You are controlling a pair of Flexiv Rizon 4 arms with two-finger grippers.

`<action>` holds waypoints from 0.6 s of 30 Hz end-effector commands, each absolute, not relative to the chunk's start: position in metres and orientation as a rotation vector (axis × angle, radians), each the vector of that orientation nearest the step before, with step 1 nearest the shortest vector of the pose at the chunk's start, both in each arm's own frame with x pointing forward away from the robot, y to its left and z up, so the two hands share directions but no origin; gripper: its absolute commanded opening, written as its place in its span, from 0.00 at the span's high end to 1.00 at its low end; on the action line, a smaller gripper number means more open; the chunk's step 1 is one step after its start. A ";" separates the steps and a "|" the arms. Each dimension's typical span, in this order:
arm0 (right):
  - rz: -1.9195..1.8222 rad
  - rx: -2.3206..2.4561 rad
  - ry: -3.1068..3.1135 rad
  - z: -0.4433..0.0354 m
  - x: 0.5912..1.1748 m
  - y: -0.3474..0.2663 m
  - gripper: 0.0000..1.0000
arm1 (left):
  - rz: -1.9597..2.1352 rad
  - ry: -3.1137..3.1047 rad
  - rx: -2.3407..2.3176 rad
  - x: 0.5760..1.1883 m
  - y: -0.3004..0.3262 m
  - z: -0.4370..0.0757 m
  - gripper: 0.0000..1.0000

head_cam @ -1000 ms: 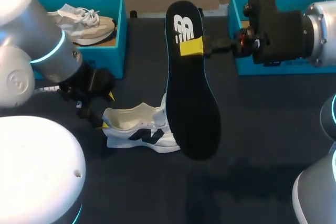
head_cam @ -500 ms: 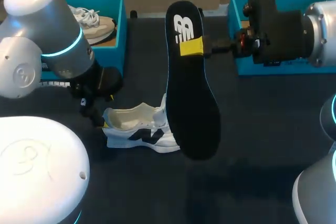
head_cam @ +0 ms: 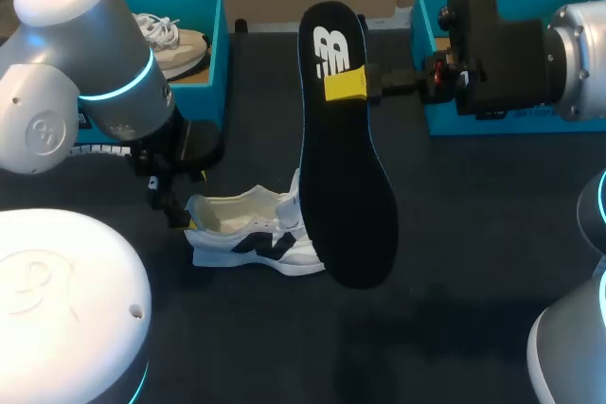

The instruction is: Take the shoe out of the shoebox, open the shoe tongue, remove and reinsert the insole, then place the shoe into the shoebox

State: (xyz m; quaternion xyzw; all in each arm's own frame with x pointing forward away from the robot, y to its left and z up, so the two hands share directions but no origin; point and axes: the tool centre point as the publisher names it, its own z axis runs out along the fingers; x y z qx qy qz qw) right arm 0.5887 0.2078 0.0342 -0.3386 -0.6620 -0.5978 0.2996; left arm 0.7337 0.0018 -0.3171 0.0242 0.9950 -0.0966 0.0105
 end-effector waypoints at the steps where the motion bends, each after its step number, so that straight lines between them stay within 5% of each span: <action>1: -1.593 -0.907 -1.754 0.034 0.585 0.212 1.00 | -0.299 3.104 0.076 0.733 0.002 -0.317 0.00; 18: -1.593 -0.907 -1.754 0.034 0.585 0.212 1.00 | -0.306 3.095 0.098 0.730 0.001 -0.314 0.00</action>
